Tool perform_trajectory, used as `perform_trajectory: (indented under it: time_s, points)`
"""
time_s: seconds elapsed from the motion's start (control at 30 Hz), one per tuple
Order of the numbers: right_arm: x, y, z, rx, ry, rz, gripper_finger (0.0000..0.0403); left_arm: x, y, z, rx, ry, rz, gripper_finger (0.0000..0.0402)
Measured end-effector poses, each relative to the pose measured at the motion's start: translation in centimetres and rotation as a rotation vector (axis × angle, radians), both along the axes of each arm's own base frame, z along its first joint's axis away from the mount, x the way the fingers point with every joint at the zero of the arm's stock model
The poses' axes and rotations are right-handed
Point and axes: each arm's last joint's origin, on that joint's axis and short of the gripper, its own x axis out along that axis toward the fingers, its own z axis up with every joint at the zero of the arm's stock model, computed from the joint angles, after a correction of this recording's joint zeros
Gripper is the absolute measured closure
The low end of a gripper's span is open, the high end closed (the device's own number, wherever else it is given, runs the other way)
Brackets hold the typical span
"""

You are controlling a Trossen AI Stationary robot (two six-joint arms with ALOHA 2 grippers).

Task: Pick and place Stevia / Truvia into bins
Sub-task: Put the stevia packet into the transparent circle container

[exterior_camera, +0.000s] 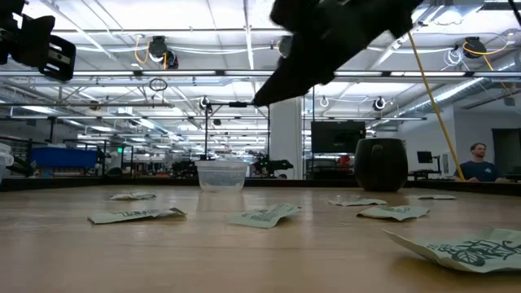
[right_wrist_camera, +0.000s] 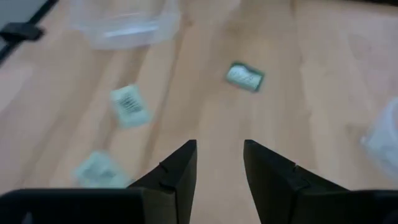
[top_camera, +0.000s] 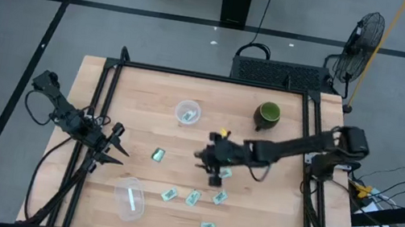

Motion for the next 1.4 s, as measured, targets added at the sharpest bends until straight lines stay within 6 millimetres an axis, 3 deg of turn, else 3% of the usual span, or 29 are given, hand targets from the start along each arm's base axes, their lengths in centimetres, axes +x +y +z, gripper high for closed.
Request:
perform_trajectory:
  time_s: [0.1,0.27,0.47,0.73,0.97,1.4]
  points:
    - [-2.2,1.5,-0.1,-0.017,0.018,-0.038,0.0282,0.0,0.0,0.0,0.0,0.0,0.0,0.0252]
    - [-6.8,2.3,-1.2,-0.094,0.09,-0.132,0.0282,0.0,0.0,0.0,0.0,0.0,0.0,0.0252]
    - [-12.2,1.3,-3.9,-0.183,0.195,-0.261,0.0282,0.0,0.0,0.0,0.0,0.0,0.0,0.0252]
    - [-16.6,-0.7,-7.5,-0.114,0.281,-0.407,0.0282,0.0,0.0,0.0,0.0,0.0,0.0,0.0252]
    - [-18.3,-1.6,-9.3,-0.117,0.32,-0.479,0.0282,0.0,0.0,0.0,0.0,0.0,0.0,0.0252]
    - [-18.1,-2.9,-9.5,-0.019,0.356,-0.558,0.0306,0.0,0.0,0.0,0.0,0.0,0.0,0.0252]
